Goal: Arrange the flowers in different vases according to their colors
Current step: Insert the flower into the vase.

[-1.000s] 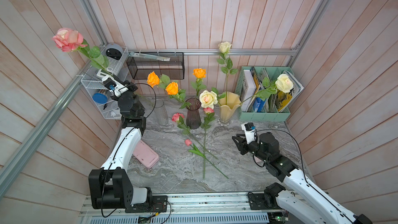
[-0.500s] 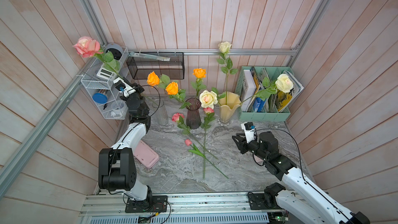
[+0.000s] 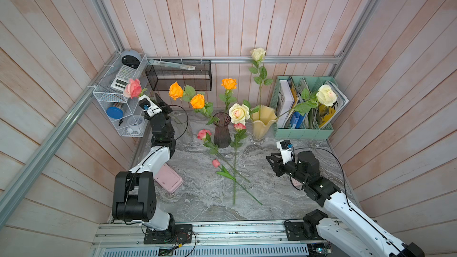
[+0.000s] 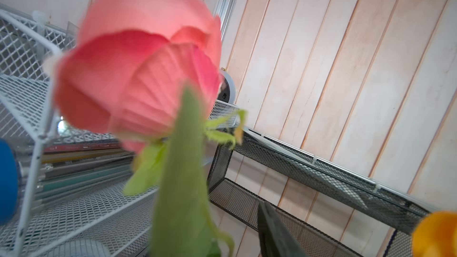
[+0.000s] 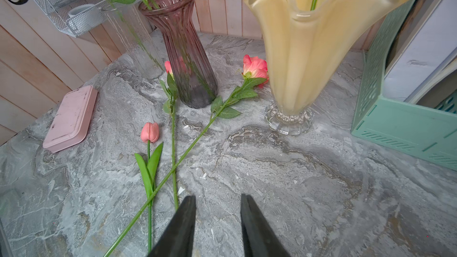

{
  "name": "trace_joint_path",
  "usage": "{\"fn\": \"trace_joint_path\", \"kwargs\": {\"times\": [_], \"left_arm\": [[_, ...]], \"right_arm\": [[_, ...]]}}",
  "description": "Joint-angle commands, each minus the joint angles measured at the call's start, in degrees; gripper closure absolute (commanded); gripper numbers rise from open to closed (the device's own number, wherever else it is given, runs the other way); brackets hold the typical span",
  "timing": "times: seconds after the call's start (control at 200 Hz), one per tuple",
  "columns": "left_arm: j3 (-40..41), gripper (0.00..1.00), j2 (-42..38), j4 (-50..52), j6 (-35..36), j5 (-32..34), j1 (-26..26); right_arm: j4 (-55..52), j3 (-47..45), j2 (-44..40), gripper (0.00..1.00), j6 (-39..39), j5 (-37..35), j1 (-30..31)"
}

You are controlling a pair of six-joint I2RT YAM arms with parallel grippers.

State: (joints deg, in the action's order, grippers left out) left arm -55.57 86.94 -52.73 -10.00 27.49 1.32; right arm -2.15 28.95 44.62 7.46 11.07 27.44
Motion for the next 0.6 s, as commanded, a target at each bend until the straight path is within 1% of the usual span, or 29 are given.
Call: {"fn": "trace_joint_path", "kwargs": {"times": [0.0,0.09,0.195,0.245,0.285,0.33,0.365,0.395,0.46,0.52,0.595], "left_arm": [[0.92,0.48,-3.49,3.36,-2.07,-1.31,0.48],[1.4,0.44,-6.48,6.08,-2.3,-1.88,1.49],[3.45,0.36,-11.81,10.59,-2.42,-1.73,4.15],[4.54,0.31,-14.96,14.46,-2.1,-0.81,6.0],[5.63,0.3,-18.0,18.41,-2.35,1.02,7.87],[7.4,0.29,-21.4,22.15,-3.23,1.42,9.61],[8.63,0.28,-24.47,26.04,-3.8,3.28,11.59],[9.73,0.28,-27.03,29.84,-5.77,5.14,13.19],[12.1,0.28,-32.85,37.69,-9.49,5.68,16.22],[13.83,0.28,-37.62,45.86,-13.59,9.88,20.41],[15.29,0.28,-41.76,54.8,-18.59,10.04,25.35]], "right_arm": [[-0.13,-0.63,-2.02,0.63,0.84,1.13,-0.28],[-0.29,-1.14,-3.19,0.63,1.29,1.08,-0.22],[-1.18,-0.6,-3.49,0.63,2.39,1.96,-0.28],[-1.08,-0.75,-3.65,0.61,3.25,2.69,-0.22],[-0.92,-1.13,-3.82,0.6,4.13,2.91,-0.12],[-0.97,-1.56,-3.92,0.6,5.12,2.43,-0.15],[-1.16,-1.91,-3.86,0.59,5.78,1.77,-0.14],[-1.54,-1.98,-3.71,0.59,6.29,1.27,-0.15],[-2.35,-2.06,-3.11,0.58,6.98,0.74,-0.19],[-2.67,-2.06,-2.54,0.57,7.49,0.59,-0.11],[-3.16,-2.07,-2.11,0.56,8.11,0.05,-0.06]]}}
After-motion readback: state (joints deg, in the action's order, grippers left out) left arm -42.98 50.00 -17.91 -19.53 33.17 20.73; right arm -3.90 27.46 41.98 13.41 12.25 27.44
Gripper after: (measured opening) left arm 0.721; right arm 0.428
